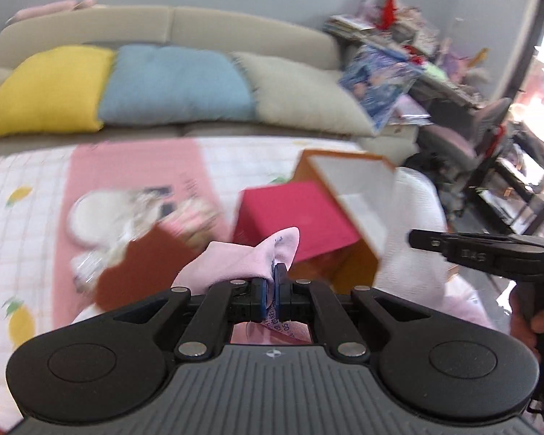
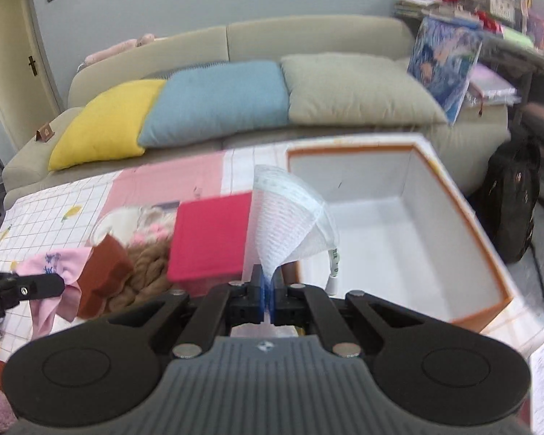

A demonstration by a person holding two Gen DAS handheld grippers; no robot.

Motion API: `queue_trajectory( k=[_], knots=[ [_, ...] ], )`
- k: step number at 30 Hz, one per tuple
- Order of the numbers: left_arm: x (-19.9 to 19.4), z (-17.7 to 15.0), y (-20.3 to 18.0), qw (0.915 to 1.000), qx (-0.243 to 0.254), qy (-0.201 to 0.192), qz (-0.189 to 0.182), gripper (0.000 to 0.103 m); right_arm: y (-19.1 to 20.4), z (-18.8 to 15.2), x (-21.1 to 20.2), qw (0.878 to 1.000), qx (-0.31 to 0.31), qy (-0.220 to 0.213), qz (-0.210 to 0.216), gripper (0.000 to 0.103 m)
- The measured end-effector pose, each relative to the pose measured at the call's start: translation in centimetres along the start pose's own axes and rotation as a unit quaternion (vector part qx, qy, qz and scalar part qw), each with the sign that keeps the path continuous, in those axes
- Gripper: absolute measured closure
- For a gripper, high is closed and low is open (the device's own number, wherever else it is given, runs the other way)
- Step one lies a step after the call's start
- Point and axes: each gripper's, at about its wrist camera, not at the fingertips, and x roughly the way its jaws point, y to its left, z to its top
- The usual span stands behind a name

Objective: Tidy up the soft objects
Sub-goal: 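Grasp the mesh bag with the right tool while the left tool grasps the pink cloth, then carry both items into the orange box and open both tools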

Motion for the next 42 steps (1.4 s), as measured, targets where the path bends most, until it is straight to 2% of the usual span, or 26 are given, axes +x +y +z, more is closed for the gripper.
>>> queue_trajectory(
  k=[7,14,20,25,31,37,42],
  knots=[
    [1.8,3.4,-5.3,0.9974,0.046,-0.008,-0.054,0.099,-2.9,3.0,-0.5,0.999,-0.035,0.002,-0.006,0.103],
    [6.2,6.2,-9.7,0.9920,0.049,0.016,-0.115,0.099,-5.9,4.6,0.2,0.997,-0.068,0.015,-0.039,0.103],
    [10.1,7.5,-13.1,0.9874,0.073,0.035,-0.136,0.099,-8.6,5.3,1.9,0.994,-0.087,0.022,-0.067,0.103],
    [14.1,6.7,-14.5,0.9850,0.089,0.074,-0.128,0.099,-10.8,5.2,4.3,0.994,-0.067,0.060,-0.068,0.103],
    [18.0,5.0,-15.4,0.9790,0.112,0.134,-0.105,0.099,-11.4,3.3,8.2,0.986,-0.112,0.104,-0.068,0.103],
    [19.7,3.4,-15.2,0.9721,0.124,0.179,-0.087,0.099,-12.0,1.5,11.6,0.976,-0.114,0.176,-0.064,0.102],
    [20.1,2.9,-14.9,0.9693,0.125,0.197,-0.077,0.096,-11.6,0.7,12.7,0.971,-0.120,0.196,-0.062,0.097]
  ],
)
